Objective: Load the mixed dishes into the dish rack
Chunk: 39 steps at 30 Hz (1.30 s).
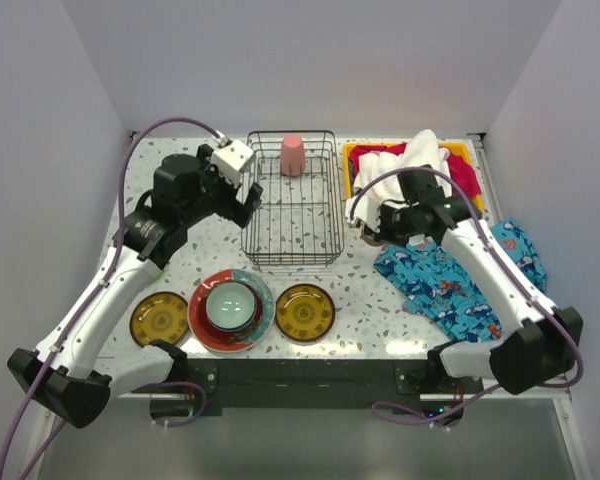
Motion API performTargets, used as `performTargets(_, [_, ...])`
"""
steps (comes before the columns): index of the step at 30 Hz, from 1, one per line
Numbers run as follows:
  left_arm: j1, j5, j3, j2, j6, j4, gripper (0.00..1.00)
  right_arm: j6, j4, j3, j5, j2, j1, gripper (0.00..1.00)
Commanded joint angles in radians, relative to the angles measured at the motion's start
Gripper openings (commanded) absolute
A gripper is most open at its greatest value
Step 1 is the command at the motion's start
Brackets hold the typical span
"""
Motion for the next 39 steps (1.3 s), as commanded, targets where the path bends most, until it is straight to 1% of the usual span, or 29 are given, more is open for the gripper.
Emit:
performTargets(1, [0.005,0.178,0.139,0.080,-0.230,-0.004,1.00,0.125,-0.026,0.127,0.086,-0.145,0.059,0.00])
performTargets(2, [0.005,0.231,0.147,0.096,-0.301,0.018,1.00,0.144,0.012,0.121,0.146,-0.172,0.078,0.00])
performTargets(4, [0.010,0.291,0.154,0.139,-0.383,0.056,1.00,0.216,0.177,0.065,0.212,-0.269,0.129,0.00])
performTargets(5, [0.029,0.387,0.150,0.151,-0.476,0.111,1.00,0.236,0.239,0.017,0.258,-0.297,0.141,0.00])
performTargets(6, [0.043,0.446,0.136,0.177,-0.529,0.146,1.00,0.249,0.327,0.002,0.272,-0.338,0.155,0.00])
performTargets(7, [0.059,0.510,0.128,0.194,-0.582,0.185,1.00,0.272,0.359,-0.011,0.289,-0.347,0.158,0.00])
performTargets(8, [0.092,0.637,0.119,0.214,-0.700,0.270,1.00,0.286,0.398,-0.047,0.321,-0.355,0.161,0.00])
performTargets(10, [0.126,0.765,0.061,0.274,-0.850,0.411,1.00,0.286,0.536,-0.098,0.378,-0.389,0.164,0.00])
performTargets(11, [0.160,0.860,0.029,0.293,-1.064,0.634,1.00,0.277,0.605,-0.136,0.382,-0.410,0.169,0.00])
performTargets(12, [0.175,0.887,-0.040,0.332,-1.183,0.744,1.00,0.263,0.779,-0.237,0.408,-0.435,0.190,0.00])
performTargets(13, [0.184,0.893,-0.045,0.350,-1.260,0.798,1.00,0.202,0.864,-0.286,0.407,-0.476,0.207,0.00])
performTargets(14, [0.191,0.895,-0.030,0.369,-1.276,0.817,1.00,0.166,0.937,-0.372,0.413,-0.484,0.227,0.00])
performTargets(15, [0.194,0.907,-0.015,0.405,-1.291,0.854,1.00,0.134,1.072,-0.414,0.430,-0.486,0.271,0.00])
performTargets(16, [0.197,0.925,-0.013,0.427,-1.375,0.906,1.00,0.094,1.139,-0.449,0.456,-0.478,0.291,0.00])
performTargets(17, [0.197,0.940,-0.008,0.445,-1.409,0.965,1.00,0.076,1.181,-0.495,0.450,-0.467,0.303,0.00])
performTargets(18, [0.195,0.936,0.018,0.474,-1.425,0.958,1.00,0.070,1.256,-0.515,0.439,-0.458,0.322,0.00])
performTargets(21, [0.194,0.919,0.070,0.528,-1.485,0.929,1.00,0.040,1.397,-0.578,0.398,-0.411,0.360,0.00])
performTargets(23, [0.191,0.921,0.090,0.553,-1.523,0.914,1.00,0.013,1.460,-0.604,0.382,-0.360,0.382,0.00])
performTargets(24, [0.189,0.918,0.104,0.571,-1.531,0.897,1.00,0.004,1.518,-0.610,0.384,-0.339,0.406,0.00])
performTargets(27, [0.188,0.913,0.098,0.597,-1.572,0.868,1.00,-0.033,1.600,-0.611,0.382,-0.256,0.460,0.00])
performTargets(32, [0.178,0.914,0.081,0.627,-1.632,0.816,1.00,-0.110,1.732,-0.580,0.439,-0.119,0.534,0.00])
performTargets(33, [0.180,0.918,0.079,0.631,-1.644,0.813,1.00,-0.125,1.764,-0.571,0.467,-0.070,0.547,0.00])
performTargets(39, [0.186,0.939,0.090,0.646,-1.683,0.779,0.99,-0.180,1.884,-0.497,0.566,0.071,0.558,0.00])
